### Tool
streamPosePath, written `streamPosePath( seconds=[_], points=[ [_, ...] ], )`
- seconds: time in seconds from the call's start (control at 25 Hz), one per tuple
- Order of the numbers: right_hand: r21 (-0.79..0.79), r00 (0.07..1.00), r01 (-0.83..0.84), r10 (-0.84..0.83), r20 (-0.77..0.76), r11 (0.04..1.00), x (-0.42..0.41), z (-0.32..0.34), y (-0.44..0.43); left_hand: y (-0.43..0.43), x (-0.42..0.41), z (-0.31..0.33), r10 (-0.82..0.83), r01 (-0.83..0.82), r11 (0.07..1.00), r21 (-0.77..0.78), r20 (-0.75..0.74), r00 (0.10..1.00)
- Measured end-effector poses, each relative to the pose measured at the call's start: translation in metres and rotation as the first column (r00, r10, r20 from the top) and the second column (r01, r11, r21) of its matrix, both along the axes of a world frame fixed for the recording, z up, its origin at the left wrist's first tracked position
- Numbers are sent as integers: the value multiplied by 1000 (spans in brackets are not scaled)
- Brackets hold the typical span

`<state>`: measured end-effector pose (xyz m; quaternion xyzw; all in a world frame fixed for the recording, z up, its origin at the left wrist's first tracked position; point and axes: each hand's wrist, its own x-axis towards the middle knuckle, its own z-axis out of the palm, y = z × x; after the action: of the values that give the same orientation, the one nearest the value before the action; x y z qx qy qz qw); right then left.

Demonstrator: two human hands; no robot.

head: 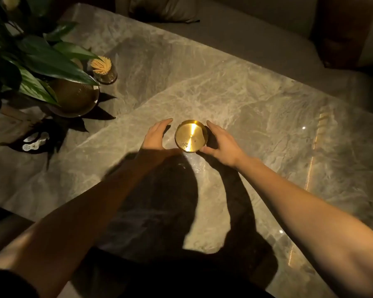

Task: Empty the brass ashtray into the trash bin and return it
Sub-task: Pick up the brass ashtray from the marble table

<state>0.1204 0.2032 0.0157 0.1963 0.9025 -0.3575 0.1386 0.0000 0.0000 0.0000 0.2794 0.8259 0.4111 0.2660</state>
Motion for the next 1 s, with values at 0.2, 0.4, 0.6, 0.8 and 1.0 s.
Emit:
streamPosePath(
  seconds=[0.2, 0.4, 0.6, 0.8, 1.0],
  points=[
    [8, 996, -31, 30, 79, 999, -14, -12, 4, 12, 1, -15, -75, 67, 995, -75, -104, 992],
    [-19, 995, -50, 52, 81, 999, -14, -17, 10, 20, 4, -22, -80, 78, 995, -65, -29, 996],
    [-6, 998, -46, 46, 50, 999, -14, -22, 11, 22, 2, -23, -72, 68, 995, -74, -50, 996],
    [-26, 999, -13, 12, -41, 1000, -5, -16, 14, 27, 7, -9, -69, 67, 997, -29, -87, 994],
    [-59, 989, 45, -53, -138, 997, 9, 2, 23, 32, 20, 6, -27, 36, 998, 48, -180, 983]
  ],
)
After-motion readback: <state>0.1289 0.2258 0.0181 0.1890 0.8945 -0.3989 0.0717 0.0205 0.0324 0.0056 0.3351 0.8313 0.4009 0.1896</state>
